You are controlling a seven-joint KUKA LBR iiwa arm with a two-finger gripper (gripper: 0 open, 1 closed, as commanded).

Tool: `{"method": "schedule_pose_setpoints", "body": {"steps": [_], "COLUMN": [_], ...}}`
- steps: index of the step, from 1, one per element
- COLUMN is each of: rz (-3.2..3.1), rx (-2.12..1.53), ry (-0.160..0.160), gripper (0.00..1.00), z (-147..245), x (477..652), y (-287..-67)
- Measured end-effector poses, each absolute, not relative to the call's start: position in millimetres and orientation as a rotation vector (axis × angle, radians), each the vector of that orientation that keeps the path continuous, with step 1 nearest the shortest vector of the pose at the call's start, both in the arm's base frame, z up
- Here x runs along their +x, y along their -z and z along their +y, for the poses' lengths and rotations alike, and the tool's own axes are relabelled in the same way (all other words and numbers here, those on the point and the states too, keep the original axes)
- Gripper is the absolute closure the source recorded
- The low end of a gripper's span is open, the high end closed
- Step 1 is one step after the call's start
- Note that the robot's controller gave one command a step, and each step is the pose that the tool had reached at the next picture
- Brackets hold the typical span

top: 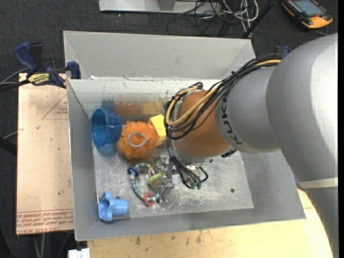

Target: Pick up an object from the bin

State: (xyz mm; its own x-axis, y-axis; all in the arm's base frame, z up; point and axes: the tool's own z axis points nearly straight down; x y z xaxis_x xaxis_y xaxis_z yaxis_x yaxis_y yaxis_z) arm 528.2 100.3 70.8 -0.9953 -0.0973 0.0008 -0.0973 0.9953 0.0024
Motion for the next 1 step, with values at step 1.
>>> {"method": "schedule_pose_setpoints", "body": {"steps": [1], "rz": [-3.140], "rx": [0.152], "ry": [0.002], "gripper": [1.00], "z": [102.5], "x": [519.3], "y": [-197.9]}}
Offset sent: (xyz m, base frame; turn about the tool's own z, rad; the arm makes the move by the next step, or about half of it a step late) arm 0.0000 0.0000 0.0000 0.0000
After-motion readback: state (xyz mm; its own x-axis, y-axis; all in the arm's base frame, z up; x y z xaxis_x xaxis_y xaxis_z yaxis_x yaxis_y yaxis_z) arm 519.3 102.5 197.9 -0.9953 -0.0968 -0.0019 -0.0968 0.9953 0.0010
